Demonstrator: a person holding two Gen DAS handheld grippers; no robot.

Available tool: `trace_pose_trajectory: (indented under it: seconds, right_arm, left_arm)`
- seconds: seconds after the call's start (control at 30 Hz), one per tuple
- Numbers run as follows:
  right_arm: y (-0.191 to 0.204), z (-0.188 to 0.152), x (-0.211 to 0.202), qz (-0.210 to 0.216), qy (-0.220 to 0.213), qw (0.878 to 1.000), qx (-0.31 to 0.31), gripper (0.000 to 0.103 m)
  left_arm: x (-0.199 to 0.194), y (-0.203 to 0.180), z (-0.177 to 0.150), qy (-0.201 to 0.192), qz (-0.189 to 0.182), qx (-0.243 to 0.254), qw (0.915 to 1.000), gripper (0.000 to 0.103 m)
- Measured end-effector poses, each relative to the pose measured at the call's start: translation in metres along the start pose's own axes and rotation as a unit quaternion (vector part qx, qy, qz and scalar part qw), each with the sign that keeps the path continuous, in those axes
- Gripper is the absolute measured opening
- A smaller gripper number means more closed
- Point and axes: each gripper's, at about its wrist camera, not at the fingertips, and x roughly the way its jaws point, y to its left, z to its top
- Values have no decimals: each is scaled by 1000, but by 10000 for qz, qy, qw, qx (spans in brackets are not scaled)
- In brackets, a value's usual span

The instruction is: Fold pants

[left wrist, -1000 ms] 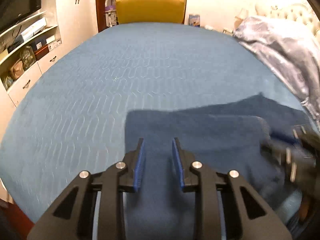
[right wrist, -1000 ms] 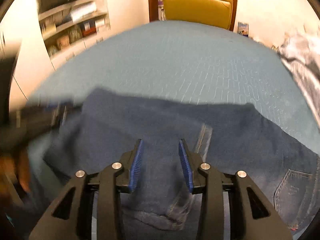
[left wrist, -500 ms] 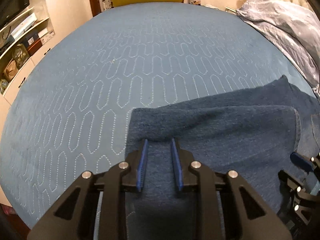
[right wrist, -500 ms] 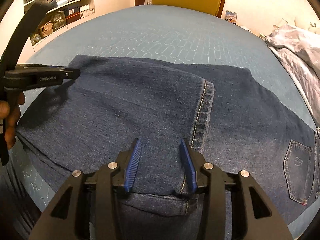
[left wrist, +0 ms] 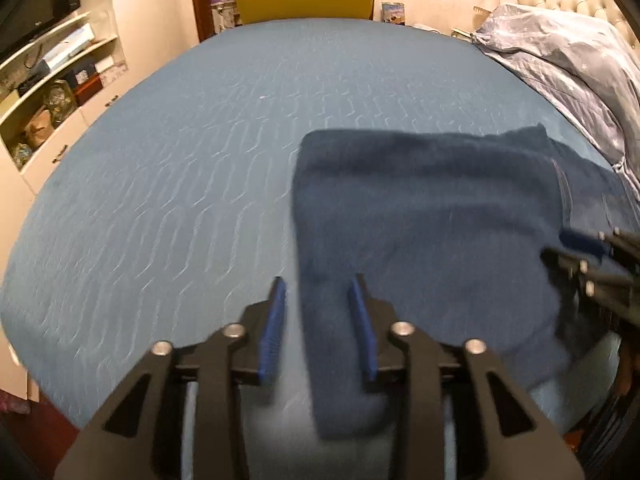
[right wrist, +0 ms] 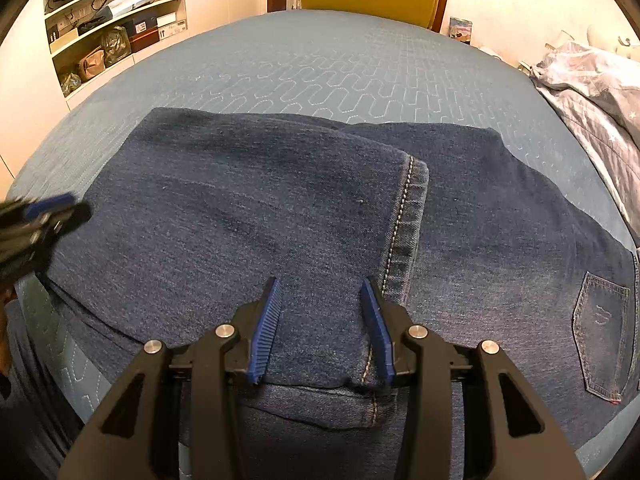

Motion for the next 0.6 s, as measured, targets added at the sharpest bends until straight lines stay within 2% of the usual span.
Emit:
trace_pose_trajectory:
  seconds: [0.1,0.13,0.17,0.2,0.23,0.3,0.4,0.43,0.5,0.53,0.6]
  right_arm:
    - [1,-1,0,6,-11,10000,6,42]
    - [1,-2,0,0,-19,10000,8,42]
    - [1,-2,0,-12,-30,10000,4,42]
    - [4,-3,-1,-24,-35,10000,5,42]
    - [5,-4,-1,-24,-35,10000,5,42]
    - [5,-4,-1,0,-37,10000,5,42]
    - [5,-5,-1,1,-73,10000,-51,42]
    - [6,-6,-1,-16,-100,9999,-73,42]
    - [8,-9,-2,-80,-176,9997,-130,42]
    - [10,-11,-2,-120,-220,9995,-173,42]
    - [11,-14,-4,-140,-280,9993,-195,42]
  left_arm:
    - [-13,16,-12,-9,-417,-524,9978,48]
    - [-16,24,-14,-19,-696,-838,9940,64]
    - [-16,34,-18,35,-1098,-1248,9861,78]
    - [-10,42,-25,220,-1391,-1604,9769,78]
    - [-8,43,-29,294,-1463,-1721,9737,77]
    - [-10,41,-37,160,-1503,-1646,9747,77]
    - [-10,45,-39,143,-1619,-1791,9703,76]
    - [-11,44,-39,149,-1581,-1735,9720,76]
    - [-11,36,-39,187,-1290,-1395,9816,69]
    - [-12,26,-42,184,-1010,-1016,9895,66]
    - [-13,14,-46,92,-701,-590,9957,64]
